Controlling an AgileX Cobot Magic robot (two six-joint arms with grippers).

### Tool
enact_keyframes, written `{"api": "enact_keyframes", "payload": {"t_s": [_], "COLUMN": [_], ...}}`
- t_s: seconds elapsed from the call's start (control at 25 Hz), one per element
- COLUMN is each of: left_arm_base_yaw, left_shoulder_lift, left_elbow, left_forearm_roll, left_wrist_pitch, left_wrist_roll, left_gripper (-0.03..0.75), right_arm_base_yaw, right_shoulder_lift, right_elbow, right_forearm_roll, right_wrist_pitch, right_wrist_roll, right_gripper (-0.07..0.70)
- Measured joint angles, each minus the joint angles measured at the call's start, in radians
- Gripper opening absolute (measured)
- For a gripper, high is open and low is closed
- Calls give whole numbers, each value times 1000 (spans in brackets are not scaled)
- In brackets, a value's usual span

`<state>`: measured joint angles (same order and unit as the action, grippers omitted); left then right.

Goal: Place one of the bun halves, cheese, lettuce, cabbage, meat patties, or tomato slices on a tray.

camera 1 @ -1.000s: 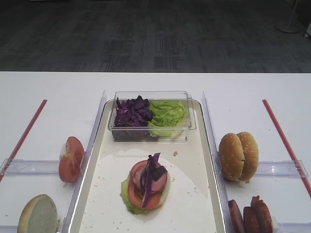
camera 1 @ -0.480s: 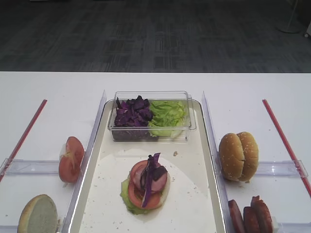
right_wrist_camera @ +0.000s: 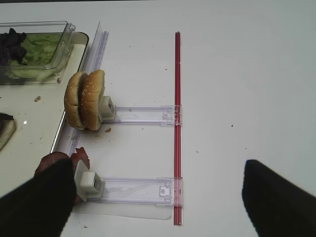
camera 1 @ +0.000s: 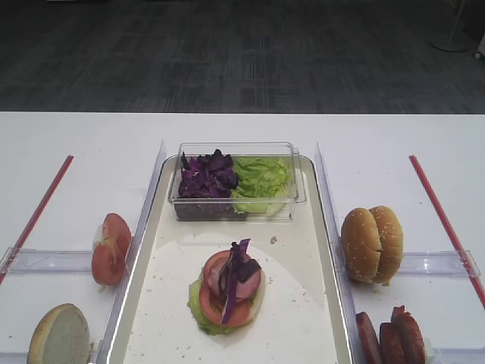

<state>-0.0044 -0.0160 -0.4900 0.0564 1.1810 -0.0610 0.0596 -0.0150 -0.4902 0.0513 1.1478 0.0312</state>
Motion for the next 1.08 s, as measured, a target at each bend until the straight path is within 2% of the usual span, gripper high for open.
{"api": "enact_keyframes", "payload": {"t_s": [1.08], "left_arm_base_yaw": [0], "left_shoulder_lift": [0], "left_elbow": [0], "left_forearm_roll": [-4], "left_wrist_pitch": [0], "left_wrist_roll": [0], "left_gripper": [619], "right_arm_base_yaw": [0], "right_shoulder_lift": [0], "right_elbow": [0], "right_forearm_roll": [0], "right_wrist_pitch": [0], "right_wrist_roll": [0], "right_gripper": [692]}}
